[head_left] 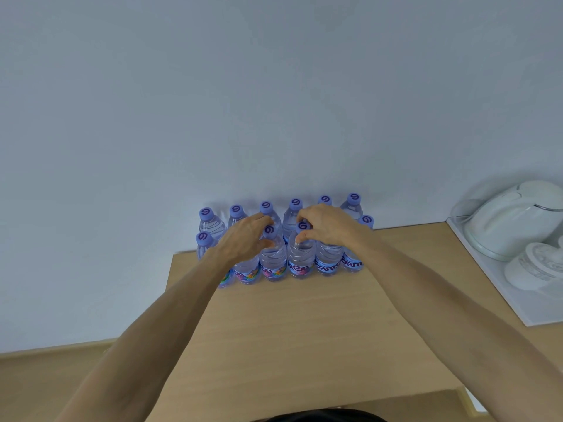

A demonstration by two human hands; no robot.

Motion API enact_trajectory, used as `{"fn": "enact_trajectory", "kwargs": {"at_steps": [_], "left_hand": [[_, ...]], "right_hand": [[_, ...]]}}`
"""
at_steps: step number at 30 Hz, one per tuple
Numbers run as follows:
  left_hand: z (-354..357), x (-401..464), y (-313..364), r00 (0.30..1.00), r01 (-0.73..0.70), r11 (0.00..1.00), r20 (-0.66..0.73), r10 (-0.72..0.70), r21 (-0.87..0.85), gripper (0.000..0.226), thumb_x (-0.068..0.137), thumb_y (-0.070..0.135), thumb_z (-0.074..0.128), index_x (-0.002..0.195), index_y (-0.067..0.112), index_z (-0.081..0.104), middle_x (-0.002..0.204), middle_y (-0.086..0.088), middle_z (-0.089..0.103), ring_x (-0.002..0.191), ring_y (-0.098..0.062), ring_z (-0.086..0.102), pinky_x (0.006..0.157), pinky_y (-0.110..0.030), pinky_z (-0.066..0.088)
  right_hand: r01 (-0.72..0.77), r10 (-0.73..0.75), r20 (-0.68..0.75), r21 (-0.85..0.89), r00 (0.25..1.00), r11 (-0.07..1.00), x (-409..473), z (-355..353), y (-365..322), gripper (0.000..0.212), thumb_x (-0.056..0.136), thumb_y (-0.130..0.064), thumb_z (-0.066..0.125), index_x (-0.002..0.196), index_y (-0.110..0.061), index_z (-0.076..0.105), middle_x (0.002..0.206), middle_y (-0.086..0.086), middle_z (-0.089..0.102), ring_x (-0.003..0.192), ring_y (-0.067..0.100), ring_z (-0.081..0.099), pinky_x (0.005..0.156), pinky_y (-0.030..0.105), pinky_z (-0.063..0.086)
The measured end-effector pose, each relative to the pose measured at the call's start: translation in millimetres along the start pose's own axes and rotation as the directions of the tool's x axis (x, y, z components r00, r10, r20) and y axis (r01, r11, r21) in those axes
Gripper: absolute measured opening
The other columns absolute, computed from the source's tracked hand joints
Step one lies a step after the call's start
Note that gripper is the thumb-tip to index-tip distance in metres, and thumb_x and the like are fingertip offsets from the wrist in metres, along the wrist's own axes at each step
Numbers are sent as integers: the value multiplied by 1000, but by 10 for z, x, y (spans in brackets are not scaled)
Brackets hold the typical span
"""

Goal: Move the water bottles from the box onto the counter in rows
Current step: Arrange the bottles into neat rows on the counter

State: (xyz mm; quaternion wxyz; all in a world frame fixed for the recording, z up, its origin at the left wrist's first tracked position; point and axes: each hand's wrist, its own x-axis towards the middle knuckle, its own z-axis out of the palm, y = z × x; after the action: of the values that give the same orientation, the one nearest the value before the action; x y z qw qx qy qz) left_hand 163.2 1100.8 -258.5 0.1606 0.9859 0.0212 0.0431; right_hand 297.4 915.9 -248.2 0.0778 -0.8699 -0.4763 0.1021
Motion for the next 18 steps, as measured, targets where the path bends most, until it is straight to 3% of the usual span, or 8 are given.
{"fn": "enact_trajectory", "kwargs": {"at_steps": [4, 10, 18], "left_hand": [[-2, -1, 10, 1000, 13, 1000, 4, -13, 10, 25, 86, 28, 68, 101, 12, 55, 92, 6, 46, 79, -21, 50, 69, -39, 46], [-12, -3, 35, 1000, 24, 1000, 11, -24, 16, 26, 85, 27, 69, 101, 11, 56, 92, 5, 48, 79, -22, 51, 73, -40, 47], [-12, -15, 54, 999, 32, 999, 10, -32, -2, 26, 86, 22, 68, 103, 8, 57, 97, -3, 55, 84, -26, 55, 73, -38, 46]], "right_hand": [[58, -59, 50, 23, 997, 998, -39, -10, 25, 48, 83, -48, 66, 124, -27, 55, 94, -10, 47, 93, 20, 55, 69, 36, 43], [37, -37, 4, -39, 999, 999, -14, -1, 0, 46, 85, -47, 66, 118, -16, 58, 106, 3, 58, 95, 25, 58, 71, 36, 43], [49, -50, -17, -23, 999, 999, -19, 15, 29, 47, 83, -53, 66, 113, -17, 57, 102, 0, 56, 89, 21, 55, 67, 33, 36]]}}
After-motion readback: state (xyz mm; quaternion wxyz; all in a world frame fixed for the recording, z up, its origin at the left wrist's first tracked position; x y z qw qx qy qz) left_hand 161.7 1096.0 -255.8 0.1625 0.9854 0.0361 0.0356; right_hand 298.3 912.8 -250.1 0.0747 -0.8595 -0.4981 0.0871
